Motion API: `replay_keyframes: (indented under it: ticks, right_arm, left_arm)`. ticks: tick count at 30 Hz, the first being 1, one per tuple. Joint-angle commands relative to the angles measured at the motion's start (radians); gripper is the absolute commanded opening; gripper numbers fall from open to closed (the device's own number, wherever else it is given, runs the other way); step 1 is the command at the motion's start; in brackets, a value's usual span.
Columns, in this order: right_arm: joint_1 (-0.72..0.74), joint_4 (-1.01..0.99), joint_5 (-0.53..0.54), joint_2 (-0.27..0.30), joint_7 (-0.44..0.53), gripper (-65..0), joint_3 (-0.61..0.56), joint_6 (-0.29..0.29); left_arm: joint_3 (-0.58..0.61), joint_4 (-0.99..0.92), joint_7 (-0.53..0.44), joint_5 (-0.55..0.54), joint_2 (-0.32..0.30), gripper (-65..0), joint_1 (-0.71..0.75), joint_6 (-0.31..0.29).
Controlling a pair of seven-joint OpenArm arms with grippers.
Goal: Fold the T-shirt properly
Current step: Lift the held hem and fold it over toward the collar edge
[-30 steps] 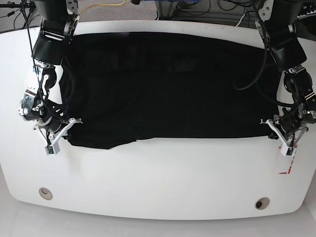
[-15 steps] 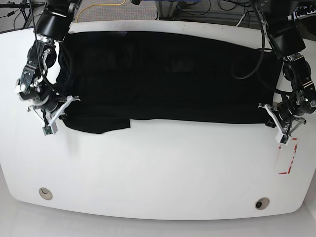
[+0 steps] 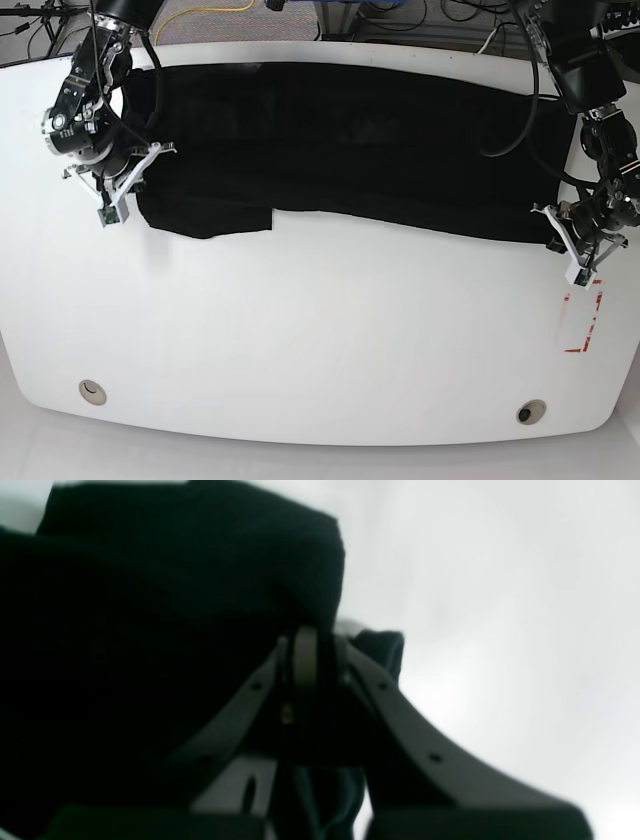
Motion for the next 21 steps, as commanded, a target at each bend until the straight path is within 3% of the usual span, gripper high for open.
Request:
replay_keyframes:
  ticks: [1, 21]
  right_arm:
    - [-0.020, 0.048, 0.000, 0.002, 0.012, -62.0, 0.007, -0.003]
    - [-0.136, 0.076, 0.000, -0.011, 0.012, -61.5, 0.002, -0.003]
  left_arm:
    - [-0.003, 0.022, -0.018, -0.007, -0.039, -64.7, -0.001, 0.002]
    - [-0.006, 0.180, -0.016, -0.004, -0.053, -64.4, 0.157, 0.002]
